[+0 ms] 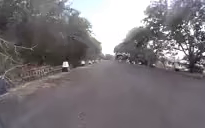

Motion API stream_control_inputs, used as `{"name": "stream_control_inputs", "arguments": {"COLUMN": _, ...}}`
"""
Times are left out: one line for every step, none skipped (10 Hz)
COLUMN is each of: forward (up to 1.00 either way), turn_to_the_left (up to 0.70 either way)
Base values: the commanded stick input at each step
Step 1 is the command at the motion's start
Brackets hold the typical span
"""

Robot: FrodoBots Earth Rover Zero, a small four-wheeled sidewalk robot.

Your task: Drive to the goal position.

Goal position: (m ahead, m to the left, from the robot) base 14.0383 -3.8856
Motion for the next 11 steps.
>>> {"name": "stream_control_inputs", "arguments": {"forward": 0.85, "turn_to_the_left": 0.01}}
{"name": "stream_control_inputs", "arguments": {"forward": 0.85, "turn_to_the_left": 0.01}}
{"name": "stream_control_inputs", "arguments": {"forward": 0.85, "turn_to_the_left": 0.01}}
{"name": "stream_control_inputs", "arguments": {"forward": 0.85, "turn_to_the_left": 0.01}}
{"name": "stream_control_inputs", "arguments": {"forward": 0.85, "turn_to_the_left": 0.01}}
{"name": "stream_control_inputs", "arguments": {"forward": 0.85, "turn_to_the_left": 0.01}}
{"name": "stream_control_inputs", "arguments": {"forward": 0.85, "turn_to_the_left": 0.01}}
{"name": "stream_control_inputs", "arguments": {"forward": 0.85, "turn_to_the_left": 0.01}}
{"name": "stream_control_inputs", "arguments": {"forward": 0.85, "turn_to_the_left": 0.01}}
{"name": "stream_control_inputs", "arguments": {"forward": 0.85, "turn_to_the_left": 0.01}}
{"name": "stream_control_inputs", "arguments": {"forward": 0.85, "turn_to_the_left": 0.01}}
